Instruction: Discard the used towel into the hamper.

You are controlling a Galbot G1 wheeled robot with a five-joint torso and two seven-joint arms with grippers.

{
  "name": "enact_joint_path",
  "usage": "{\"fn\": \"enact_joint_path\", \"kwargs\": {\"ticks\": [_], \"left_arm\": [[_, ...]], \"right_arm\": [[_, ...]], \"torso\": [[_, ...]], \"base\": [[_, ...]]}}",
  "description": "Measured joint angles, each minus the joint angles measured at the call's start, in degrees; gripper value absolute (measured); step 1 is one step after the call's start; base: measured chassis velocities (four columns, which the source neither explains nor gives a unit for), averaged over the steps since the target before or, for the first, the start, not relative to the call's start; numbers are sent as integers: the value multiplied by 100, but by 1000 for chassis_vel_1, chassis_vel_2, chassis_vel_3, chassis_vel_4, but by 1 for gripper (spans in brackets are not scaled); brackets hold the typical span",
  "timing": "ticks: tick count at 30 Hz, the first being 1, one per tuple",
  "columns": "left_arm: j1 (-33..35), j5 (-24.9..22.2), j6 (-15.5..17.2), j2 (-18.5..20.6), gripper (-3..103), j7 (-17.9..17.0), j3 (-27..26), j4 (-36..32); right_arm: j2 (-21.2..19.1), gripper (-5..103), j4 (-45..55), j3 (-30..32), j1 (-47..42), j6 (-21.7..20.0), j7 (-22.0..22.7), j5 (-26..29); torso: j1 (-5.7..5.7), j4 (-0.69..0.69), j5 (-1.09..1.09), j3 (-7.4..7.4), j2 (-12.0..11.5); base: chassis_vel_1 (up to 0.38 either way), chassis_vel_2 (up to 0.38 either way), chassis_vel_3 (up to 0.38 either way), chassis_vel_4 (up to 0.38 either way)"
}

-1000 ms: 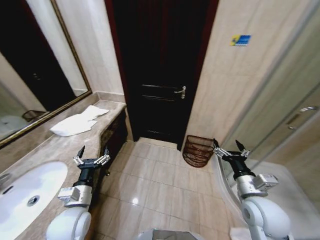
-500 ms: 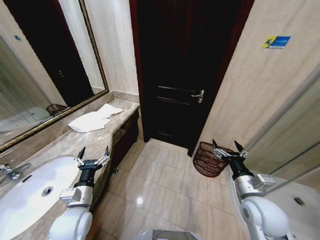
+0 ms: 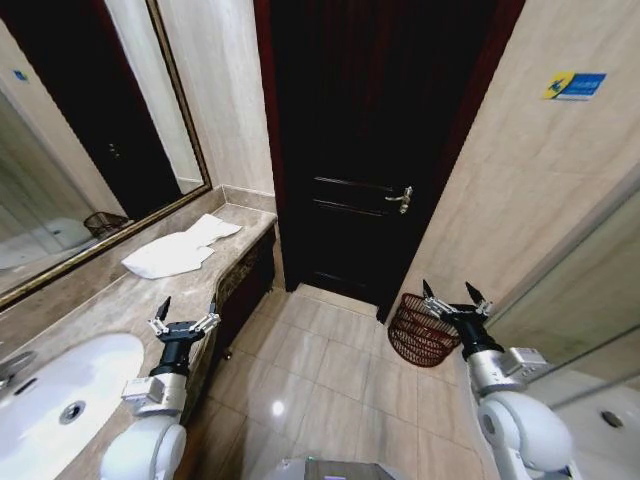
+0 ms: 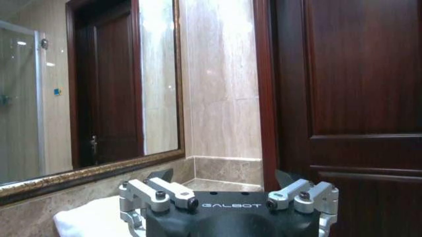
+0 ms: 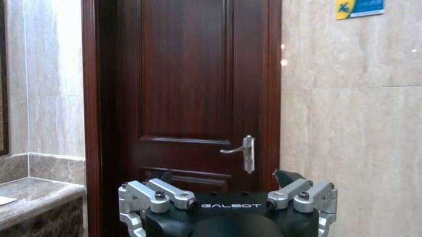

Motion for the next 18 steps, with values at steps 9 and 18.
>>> {"fn": "enact_joint_path", "kwargs": {"ticks": [9,18], "left_arm": [[11,-2,-2,-8,100,12,-5,36],[10,-2,-7,-1,100,14,-8,37]], "right_arm": [[4,100,-7,-7,-5,-1,-3,-4],[18,100,-8,-4,-6,1,-7,-5]], "torso": [[0,0,0,0,0],[0,0,0,0,0]], "base": [[-84,177,163,-87],[-56,211,204,-63]]}}
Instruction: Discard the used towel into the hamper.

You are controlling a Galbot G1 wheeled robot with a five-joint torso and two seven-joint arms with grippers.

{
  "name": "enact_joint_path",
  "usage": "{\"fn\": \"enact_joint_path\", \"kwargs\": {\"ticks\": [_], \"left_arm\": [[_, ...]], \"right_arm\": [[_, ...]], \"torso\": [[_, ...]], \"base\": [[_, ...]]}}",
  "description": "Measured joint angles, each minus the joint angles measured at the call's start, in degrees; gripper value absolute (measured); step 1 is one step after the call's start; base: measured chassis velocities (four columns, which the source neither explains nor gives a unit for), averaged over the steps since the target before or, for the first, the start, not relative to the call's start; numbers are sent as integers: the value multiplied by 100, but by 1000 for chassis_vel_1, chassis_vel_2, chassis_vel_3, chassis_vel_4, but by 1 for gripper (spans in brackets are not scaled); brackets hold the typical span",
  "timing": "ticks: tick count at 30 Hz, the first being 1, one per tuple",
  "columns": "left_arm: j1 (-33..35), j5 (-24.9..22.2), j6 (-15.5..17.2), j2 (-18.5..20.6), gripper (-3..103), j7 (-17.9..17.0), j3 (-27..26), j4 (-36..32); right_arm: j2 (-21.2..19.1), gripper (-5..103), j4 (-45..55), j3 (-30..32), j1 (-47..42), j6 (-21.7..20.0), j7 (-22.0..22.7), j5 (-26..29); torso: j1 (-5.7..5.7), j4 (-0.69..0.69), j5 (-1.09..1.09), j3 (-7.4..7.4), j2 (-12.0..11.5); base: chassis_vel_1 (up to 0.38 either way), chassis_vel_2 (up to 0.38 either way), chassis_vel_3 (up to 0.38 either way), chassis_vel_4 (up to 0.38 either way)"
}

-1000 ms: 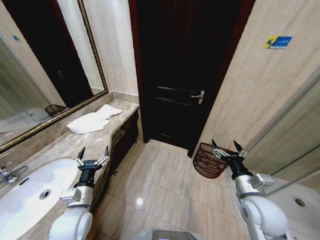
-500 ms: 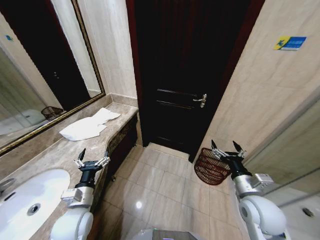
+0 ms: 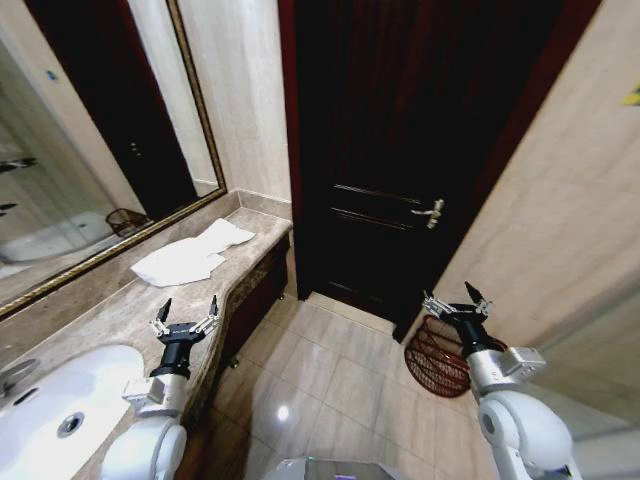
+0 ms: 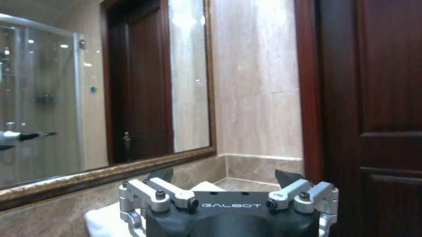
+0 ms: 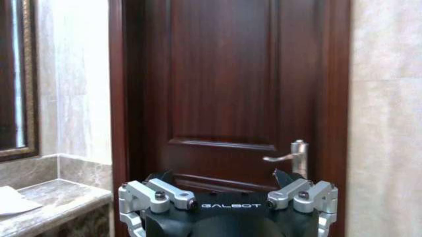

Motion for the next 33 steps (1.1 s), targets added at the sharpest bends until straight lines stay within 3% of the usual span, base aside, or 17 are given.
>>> {"fn": "enact_joint_path", "kwargs": {"ticks": [21,33], "left_arm": [[-3,-68,-126,-30,100,-8,19,147],[-12,-18,34,-108,100,-94,-71,302]], "right_arm": [[23,100,-134,-46,61,9,-114,2],[63,100,-245,-149,171,-47,-160,9]], "torso": [[0,0,1,0,0],[0,1,2,0,0]], "base": [[-76,180,178,-76],[-130,126,140,-125]]}}
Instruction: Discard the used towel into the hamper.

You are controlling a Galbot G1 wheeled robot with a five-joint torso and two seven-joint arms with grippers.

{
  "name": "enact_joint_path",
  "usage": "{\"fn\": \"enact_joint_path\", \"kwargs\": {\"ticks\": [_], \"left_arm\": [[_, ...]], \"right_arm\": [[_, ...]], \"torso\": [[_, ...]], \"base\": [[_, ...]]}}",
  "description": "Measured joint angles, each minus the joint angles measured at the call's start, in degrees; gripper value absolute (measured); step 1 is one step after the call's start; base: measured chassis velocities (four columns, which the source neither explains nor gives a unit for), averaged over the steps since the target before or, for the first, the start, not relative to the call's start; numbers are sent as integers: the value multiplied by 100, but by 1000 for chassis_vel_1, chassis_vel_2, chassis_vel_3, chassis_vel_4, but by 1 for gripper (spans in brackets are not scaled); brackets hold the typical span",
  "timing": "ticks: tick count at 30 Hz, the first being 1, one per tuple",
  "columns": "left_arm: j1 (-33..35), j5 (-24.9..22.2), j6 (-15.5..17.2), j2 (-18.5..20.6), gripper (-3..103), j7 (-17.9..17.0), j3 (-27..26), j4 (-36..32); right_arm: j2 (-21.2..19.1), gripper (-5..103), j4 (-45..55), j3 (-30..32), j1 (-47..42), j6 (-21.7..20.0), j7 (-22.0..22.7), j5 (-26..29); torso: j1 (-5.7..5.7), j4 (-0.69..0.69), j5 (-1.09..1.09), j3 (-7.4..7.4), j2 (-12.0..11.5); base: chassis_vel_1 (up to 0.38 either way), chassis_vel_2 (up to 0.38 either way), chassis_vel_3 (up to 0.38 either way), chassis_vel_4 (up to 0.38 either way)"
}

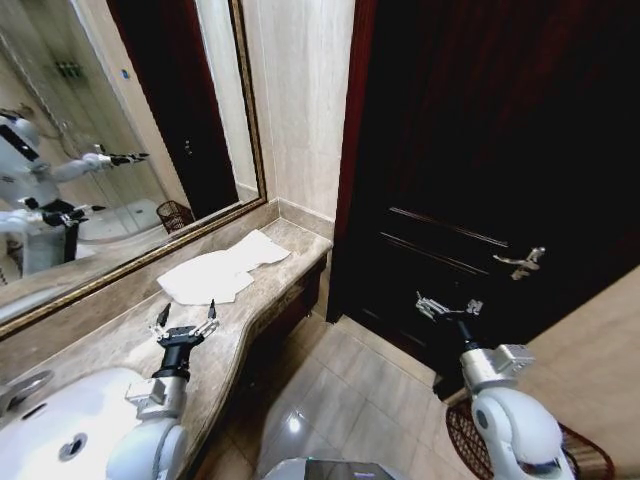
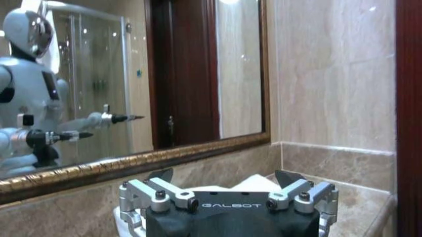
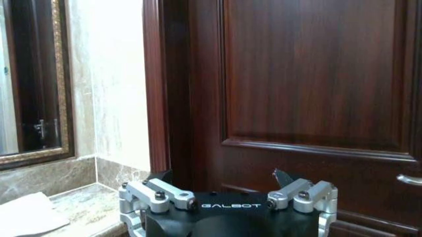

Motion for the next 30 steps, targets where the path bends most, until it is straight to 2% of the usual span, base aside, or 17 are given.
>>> {"fn": "enact_joint_path", "kwargs": {"ticks": [14,21,25,28,29,30], "left_arm": [[-187,-38,169,62,100,-9,54,123],[-170,21,205,32,100,-189,77,47],[-191,23,395,89,100,-316,-21,-43],[-192,-71,745,120,100,-552,-34,-183],[-192,-71,745,120,100,-552,-34,-183],[-195,-162,972,149,100,-700,-22,-262]], "right_arm": [[-111,100,-76,19,131,-33,-18,14],[-210,100,-102,-10,205,-83,-9,100],[-207,100,-85,-6,292,-97,0,150],[-190,100,-83,-4,349,-112,51,196],[-190,100,-83,-4,349,-112,51,196],[-195,100,-83,-4,347,-115,65,201]], "torso": [[-1,0,-4,-1,1],[3,1,-2,1,0],[1,-1,-2,0,0],[-2,0,-2,-1,0],[-2,0,-2,-1,0],[-2,0,-2,-1,1]], "base": [[-103,159,148,-93],[-64,120,130,-49],[-14,16,-2,1],[0,0,0,0],[0,0,0,0],[0,0,0,0]]}}
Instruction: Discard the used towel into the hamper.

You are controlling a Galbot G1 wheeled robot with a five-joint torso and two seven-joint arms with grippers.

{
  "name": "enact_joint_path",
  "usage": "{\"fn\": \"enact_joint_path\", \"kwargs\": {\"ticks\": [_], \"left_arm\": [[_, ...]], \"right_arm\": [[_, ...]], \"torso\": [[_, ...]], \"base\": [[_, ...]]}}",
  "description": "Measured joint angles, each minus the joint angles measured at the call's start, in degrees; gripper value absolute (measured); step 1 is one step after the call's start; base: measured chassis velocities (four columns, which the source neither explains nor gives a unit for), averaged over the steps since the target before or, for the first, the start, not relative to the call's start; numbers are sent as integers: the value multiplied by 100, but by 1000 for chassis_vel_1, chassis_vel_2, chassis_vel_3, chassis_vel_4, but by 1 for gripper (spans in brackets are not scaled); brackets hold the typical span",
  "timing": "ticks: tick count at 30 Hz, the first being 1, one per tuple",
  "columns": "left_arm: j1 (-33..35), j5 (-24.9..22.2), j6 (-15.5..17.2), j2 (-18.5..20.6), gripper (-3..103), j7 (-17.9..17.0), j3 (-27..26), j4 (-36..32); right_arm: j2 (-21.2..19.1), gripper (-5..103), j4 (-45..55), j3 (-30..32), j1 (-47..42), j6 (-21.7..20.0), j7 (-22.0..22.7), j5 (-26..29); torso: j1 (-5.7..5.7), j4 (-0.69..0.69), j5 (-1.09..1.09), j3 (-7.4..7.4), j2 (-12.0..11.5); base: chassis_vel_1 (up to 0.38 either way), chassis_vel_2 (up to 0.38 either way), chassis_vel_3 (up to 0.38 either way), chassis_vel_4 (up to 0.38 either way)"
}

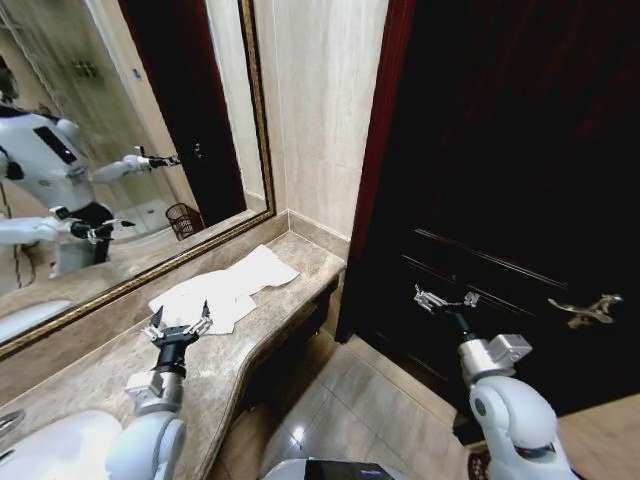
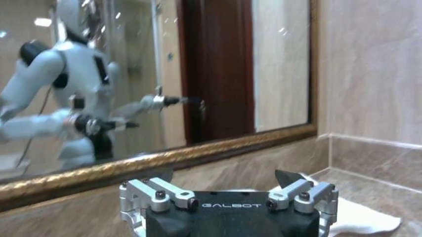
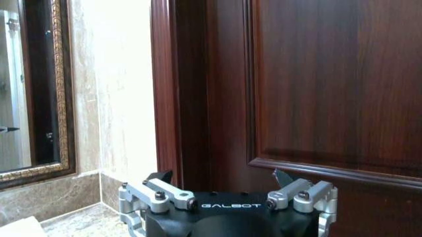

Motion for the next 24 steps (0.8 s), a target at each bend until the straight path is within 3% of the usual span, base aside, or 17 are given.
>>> {"fn": "enact_joint_path", "kwargs": {"ticks": [3,4,6,7,9,12,14,24], "left_arm": [[-31,-313,732,209,100,-382,17,-213],[-31,-313,732,209,100,-382,17,-213],[-65,-845,1404,454,100,-633,-7,-404],[-65,-845,1404,454,100,-633,-7,-404],[-133,-1141,1808,590,100,-740,-41,-443],[-222,-1214,1996,629,100,-776,-57,-396],[-375,-1429,2322,711,100,-930,-81,-334],[-843,-1934,2920,1200,100,-1099,-353,47]], "right_arm": [[-41,100,16,41,-55,-18,33,5],[-41,100,16,41,-55,-18,33,5],[-72,100,66,94,-101,-22,83,68],[-72,100,66,94,-101,-22,83,68],[-106,100,85,152,-120,-22,95,158],[-186,100,64,176,-75,-48,145,289],[-313,100,-13,185,12,-73,214,416],[-667,100,-216,124,140,-68,362,557]], "torso": [[0,-1,-1,0,0],[0,-1,-1,0,0],[1,-1,0,0,0],[1,-1,0,0,0],[2,-1,0,0,0],[1,-2,-1,0,0],[1,0,0,0,0],[2,0,0,1,0]], "base": [[0,0,0,0],[0,0,0,0],[0,0,0,0],[0,0,0,0],[0,0,0,0],[0,0,0,0],[0,0,0,0],[0,0,0,0]]}}
